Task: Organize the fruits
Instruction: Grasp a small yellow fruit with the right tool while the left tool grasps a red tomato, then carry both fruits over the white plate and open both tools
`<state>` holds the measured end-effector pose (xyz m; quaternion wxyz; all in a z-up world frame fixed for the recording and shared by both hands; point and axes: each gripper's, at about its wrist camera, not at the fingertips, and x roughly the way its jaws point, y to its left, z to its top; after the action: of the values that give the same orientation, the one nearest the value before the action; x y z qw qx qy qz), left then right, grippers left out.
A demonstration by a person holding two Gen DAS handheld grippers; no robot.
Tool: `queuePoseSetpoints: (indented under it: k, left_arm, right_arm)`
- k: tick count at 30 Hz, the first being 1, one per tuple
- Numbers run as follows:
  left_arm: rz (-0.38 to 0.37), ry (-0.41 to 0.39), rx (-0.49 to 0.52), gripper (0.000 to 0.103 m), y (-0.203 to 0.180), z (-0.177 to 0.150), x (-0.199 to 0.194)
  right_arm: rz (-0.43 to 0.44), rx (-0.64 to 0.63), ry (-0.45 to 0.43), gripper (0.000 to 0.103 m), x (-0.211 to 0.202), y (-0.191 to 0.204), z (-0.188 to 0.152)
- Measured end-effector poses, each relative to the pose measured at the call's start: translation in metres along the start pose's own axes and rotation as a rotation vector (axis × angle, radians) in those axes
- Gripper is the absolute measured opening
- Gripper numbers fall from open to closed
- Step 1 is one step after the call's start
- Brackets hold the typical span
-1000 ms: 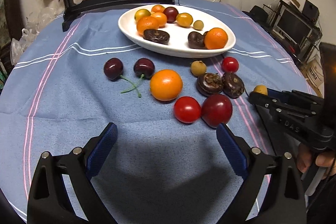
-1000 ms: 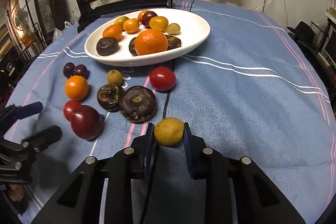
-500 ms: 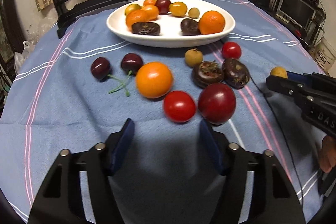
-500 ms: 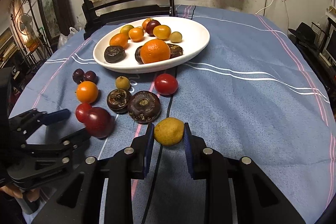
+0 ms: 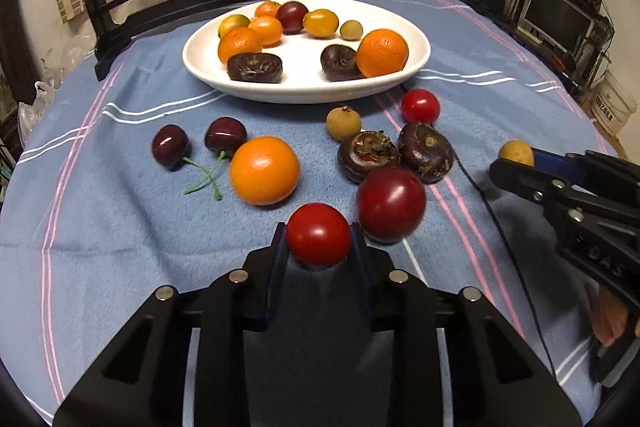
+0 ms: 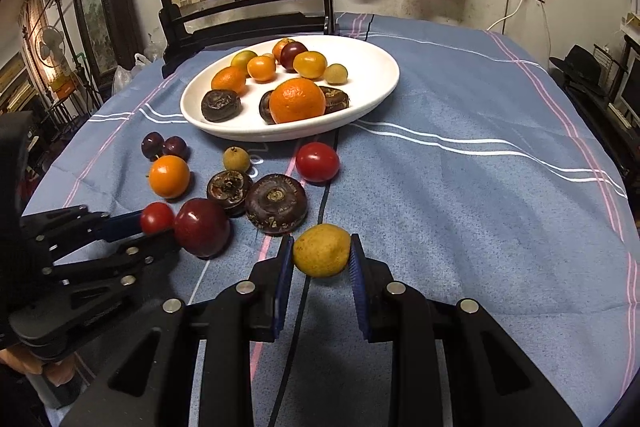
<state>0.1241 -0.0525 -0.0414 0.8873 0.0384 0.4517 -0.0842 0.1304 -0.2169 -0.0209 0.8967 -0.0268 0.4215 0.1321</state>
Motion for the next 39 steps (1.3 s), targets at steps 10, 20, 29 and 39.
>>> queuePoseSetpoints:
  k: [10,20,29,39]
  left_arm:
    - [-0.045,-0.083,-0.003,0.029,0.012,0.012,-0.048]
    - [-0.008,-0.149,-0.016,0.029,0.026,0.080,-0.048]
    - [0.024,-0.106,-0.081,0.029,0.044,0.121,0.001]
    - [0.090,-0.041,-0.118,0.029,0.060,0.138,0.059]
  right_arm:
    - [-0.009,0.007,-0.073,0.028,-0.015,0.006,0.006]
    - [0.021,-0.083,-0.191,0.028,-0.027,0.034,0.065]
    - [0.057,-0.066,-0.177,0.028,0.018,0.038,0.108]
    - [0.020,-0.003,-0.096,0.028,0.086,0.032,0.125]
